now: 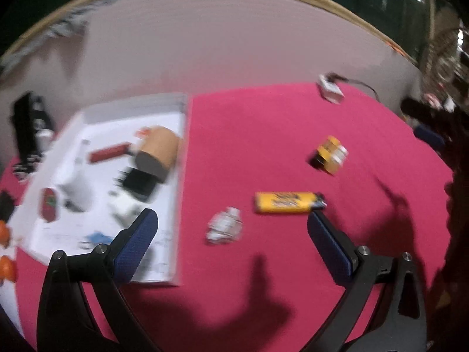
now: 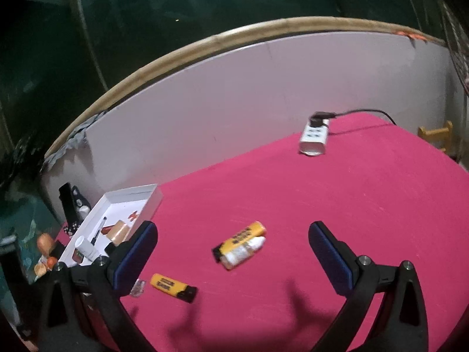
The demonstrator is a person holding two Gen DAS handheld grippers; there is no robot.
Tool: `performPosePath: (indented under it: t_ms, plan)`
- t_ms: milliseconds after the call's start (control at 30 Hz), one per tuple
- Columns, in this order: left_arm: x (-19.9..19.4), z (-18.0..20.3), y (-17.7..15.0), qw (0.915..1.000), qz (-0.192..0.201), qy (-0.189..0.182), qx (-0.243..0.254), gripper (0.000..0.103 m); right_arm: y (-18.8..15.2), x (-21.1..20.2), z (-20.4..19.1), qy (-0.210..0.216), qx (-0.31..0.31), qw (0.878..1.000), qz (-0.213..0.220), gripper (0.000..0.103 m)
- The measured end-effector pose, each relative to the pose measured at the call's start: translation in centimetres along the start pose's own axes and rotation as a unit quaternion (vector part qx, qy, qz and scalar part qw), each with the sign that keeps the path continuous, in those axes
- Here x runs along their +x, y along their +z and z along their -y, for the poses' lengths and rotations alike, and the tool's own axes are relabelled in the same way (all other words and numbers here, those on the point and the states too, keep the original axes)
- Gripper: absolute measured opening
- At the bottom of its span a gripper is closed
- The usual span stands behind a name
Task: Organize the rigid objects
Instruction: 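Move the left tool to the yellow lighter and close on it, then grasp the second yellow lighter and white dropper bottle with the right tool while the left holds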
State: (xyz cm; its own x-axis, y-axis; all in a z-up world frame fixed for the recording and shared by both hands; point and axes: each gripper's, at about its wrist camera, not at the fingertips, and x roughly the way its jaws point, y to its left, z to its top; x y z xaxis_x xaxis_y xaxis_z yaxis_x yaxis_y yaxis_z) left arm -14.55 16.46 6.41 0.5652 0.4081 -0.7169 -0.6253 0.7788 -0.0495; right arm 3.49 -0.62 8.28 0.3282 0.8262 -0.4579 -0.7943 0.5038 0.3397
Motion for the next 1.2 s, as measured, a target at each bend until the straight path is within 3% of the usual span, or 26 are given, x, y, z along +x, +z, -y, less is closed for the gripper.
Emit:
performPosePath:
  t_ms: [133,367,567,800,967,1067,1200]
  plan:
    - [1.9,1.5,0.1,0.9994,-0.018,-0.026,0.016,0.103,0.3,-0.2,2.0,-0.010,0.019,1.000,0.005,0.103]
    - [4.0,2.0,-0.1,0.9984,-0.044,-0.033,0.008,0.103,0.6,0.3,5.7,-0.030,0.055,0.998,-0.003,0.103]
    - [5.2,3.5,0.9,0.9968,-0.043,-0.034,0.058,0.103,-0.3,1.8,6.3,-0.030,0.060,0.997,-0.032,0.103]
    - [8.1,5.3,2.0,0.9955,-0.075,-0.033,0.047,0.103,-0.4,1.7,6.2,-0.032,0.052,0.998,-0.033,0.103]
    - [8.9,5.6,1.6,0.9959,-0.079,-0.018,0.041,0.102,0.0,3.7,4.7,-0.034,0.001,0.998,-0.056,0.103]
    - [8.7,5.1,1.6,0.9971,-0.066,-0.020,0.033,0.087,-0.4,5.8,2.9,-0.027,-0.063,0.994,-0.086,0.103]
    - [8.4,4.7,1.4,0.9974,-0.057,-0.028,0.033,0.082,-2.0,9.3,-0.3,0.006,-0.177,0.974,-0.144,0.103]
